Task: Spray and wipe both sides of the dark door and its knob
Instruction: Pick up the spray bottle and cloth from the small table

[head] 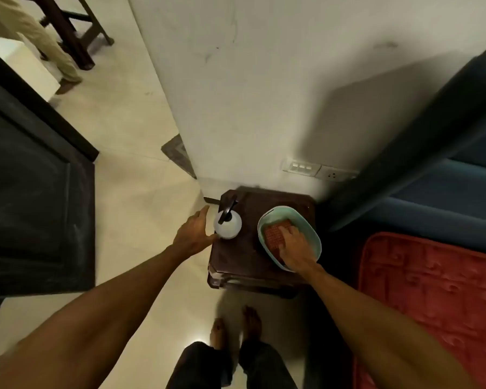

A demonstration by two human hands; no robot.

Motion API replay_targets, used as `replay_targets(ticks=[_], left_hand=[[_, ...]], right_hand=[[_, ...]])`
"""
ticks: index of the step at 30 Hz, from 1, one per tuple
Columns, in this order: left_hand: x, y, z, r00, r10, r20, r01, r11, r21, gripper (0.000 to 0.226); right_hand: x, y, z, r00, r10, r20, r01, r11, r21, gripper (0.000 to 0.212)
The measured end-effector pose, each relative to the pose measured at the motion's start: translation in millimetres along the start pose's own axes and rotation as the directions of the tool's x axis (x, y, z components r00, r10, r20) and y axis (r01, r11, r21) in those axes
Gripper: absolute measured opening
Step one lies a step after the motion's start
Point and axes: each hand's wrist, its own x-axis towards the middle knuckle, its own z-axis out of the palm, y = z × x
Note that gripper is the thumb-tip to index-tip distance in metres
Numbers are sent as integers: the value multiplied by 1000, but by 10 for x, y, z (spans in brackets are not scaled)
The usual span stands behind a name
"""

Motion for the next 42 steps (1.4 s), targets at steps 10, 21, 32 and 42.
replay_targets(ticks=[10,21,32,42], left_hand=[[898,-177,270,980,193,56,-170,944,-284,128],[1193,-124,618,867,488,-97,-486,785,-384,81],[875,-212,367,891,389,-235,-453,791,-412,62],[156,341,-1102,847,277,-454,-492,732,-471,60]], right_hand=[[552,126,329,975,123,186,-108,990,-90,73],[795,287,521,997,79,22,-75,986,-147,46],[389,246,226,952,146,-268,-109,983,149,43],[54,-542,-841,875,22,-484,155,934,322,38]])
